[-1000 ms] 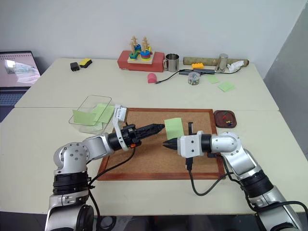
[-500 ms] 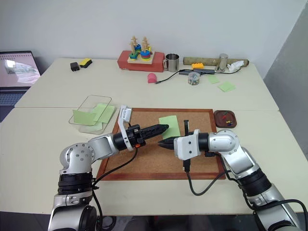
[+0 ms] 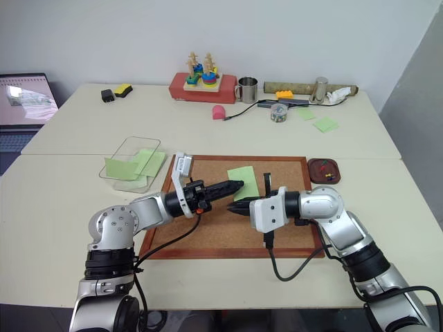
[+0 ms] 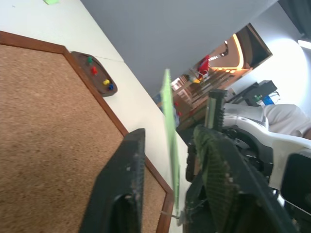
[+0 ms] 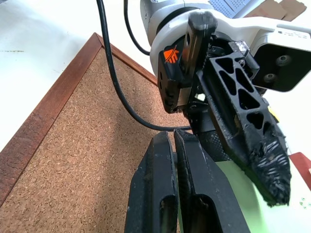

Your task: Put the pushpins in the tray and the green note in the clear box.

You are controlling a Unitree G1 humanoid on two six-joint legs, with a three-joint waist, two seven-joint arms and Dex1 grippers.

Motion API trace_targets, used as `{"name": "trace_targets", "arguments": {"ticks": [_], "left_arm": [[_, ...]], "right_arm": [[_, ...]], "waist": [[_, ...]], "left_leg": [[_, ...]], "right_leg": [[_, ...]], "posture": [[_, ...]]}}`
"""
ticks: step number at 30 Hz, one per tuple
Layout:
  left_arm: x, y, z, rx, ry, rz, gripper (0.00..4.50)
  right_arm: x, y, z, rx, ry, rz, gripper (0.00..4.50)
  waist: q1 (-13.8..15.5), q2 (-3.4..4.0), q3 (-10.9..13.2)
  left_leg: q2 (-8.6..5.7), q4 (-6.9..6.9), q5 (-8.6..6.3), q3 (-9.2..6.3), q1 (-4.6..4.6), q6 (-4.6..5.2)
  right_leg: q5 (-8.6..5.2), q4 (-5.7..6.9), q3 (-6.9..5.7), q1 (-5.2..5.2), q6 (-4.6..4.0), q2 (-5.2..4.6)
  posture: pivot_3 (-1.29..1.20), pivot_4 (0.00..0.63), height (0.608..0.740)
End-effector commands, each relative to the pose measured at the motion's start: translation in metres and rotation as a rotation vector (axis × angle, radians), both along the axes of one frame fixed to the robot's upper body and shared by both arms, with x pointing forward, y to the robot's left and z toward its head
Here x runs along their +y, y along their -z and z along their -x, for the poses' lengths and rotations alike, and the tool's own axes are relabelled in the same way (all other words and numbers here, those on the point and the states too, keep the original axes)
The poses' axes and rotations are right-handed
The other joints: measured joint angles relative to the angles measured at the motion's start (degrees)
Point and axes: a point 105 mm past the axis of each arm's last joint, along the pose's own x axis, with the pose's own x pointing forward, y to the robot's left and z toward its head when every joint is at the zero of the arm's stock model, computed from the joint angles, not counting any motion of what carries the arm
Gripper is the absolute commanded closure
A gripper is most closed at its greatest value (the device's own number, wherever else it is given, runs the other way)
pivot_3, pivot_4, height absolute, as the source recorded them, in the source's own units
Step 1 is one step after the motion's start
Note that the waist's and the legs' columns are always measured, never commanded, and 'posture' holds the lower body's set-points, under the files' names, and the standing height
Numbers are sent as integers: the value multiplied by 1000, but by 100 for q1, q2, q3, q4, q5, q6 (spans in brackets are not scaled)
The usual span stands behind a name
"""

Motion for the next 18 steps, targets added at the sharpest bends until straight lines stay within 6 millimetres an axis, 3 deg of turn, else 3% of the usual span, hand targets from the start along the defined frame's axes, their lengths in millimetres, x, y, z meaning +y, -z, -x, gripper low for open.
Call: {"name": "trace_targets", "arguments": {"ticks": [1,5,10,18], "left_arm": [[-4,-11,6,-52,34,30,3769],[-3,-10,7,-56,39,22,4475],[-1,-4,6,-61,23,-14,4475],[10,21,-18,-127,-130,-202,4475]], "right_arm": [[0,-10,0,-44,-10,-21,4500],[-1,-10,-2,-40,3,-26,4500],[-1,-11,-4,-44,14,-33,4500],[-3,-17,-6,-47,30,-61,4500]], "waist": [[0,0,0],[0,0,0],[0,0,0],[2,0,0]], "left_leg": [[0,0,0,0,1,0],[0,0,0,0,1,0],[0,0,0,0,0,0],[0,-1,0,1,2,0]], "right_leg": [[0,0,0,0,0,0],[0,0,0,0,0,0],[0,0,0,0,0,0],[0,0,1,0,0,0]], "posture": [[0,150,740],[0,150,740],[0,150,740],[0,150,740]]}}
